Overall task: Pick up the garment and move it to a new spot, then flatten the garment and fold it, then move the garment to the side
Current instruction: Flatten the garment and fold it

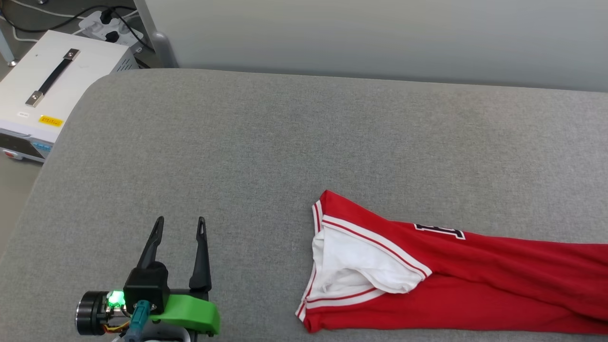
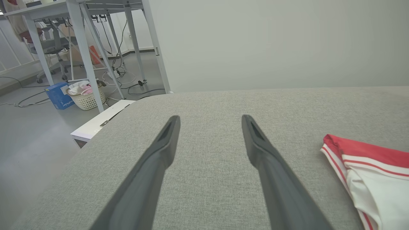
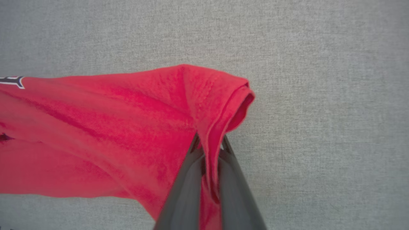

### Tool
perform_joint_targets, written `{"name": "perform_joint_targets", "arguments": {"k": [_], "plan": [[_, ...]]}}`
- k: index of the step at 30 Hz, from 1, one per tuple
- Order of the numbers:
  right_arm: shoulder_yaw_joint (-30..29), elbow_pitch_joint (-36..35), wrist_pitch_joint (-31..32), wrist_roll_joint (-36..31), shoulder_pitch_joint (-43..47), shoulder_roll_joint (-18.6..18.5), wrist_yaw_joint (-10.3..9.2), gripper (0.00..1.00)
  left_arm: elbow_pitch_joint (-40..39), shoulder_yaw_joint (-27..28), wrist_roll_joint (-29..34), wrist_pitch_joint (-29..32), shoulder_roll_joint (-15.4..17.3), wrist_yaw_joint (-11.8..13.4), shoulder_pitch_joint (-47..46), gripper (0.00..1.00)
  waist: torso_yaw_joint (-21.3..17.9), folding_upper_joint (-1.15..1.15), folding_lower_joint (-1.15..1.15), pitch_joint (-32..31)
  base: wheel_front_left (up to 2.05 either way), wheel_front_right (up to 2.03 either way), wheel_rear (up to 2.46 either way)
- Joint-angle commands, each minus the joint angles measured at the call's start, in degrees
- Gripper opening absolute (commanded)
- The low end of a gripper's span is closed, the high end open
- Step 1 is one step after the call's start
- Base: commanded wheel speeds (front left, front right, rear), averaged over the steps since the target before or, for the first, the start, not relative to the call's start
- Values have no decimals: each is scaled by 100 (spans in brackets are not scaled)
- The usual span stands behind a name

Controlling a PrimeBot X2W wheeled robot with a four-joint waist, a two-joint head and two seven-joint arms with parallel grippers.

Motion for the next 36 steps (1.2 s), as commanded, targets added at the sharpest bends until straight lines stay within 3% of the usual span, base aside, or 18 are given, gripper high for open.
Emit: {"name": "perform_joint_targets", "arguments": {"k": [1,4,12,18,19,26,36], "plan": [[-57,-9,9,14,64,-72,-9,0,7,43,68,-34,-32,-40,101,100,-8,0,0,-29,0,0,0],[-130,-278,124,169,167,-121,-9,0,22,89,95,-34,-66,-89,142,100,-6,0,0,-69,0,0,0],[-41,-1695,544,532,324,201,-9,0,74,153,170,-34,-154,-182,187,100,-3,0,0,-126,0,0,0],[316,-2485,1002,331,-41,625,-9,0,80,109,226,-34,-222,-242,101,100,61,0,0,-21,0,0,0],[649,-2668,1219,112,-420,864,-9,0,81,105,237,-34,-255,-249,36,100,112,0,0,76,0,0,0],[1658,-2517,1419,-340,-1474,1384,-9,0,106,103,253,-34,-303,-291,-139,100,238,0,0,321,0,0,0],[3162,-1521,1142,-600,-2776,2088,-9,0,146,91,251,-34,-372,-309,-372,100,386,0,0,592,0,0,0]]}}
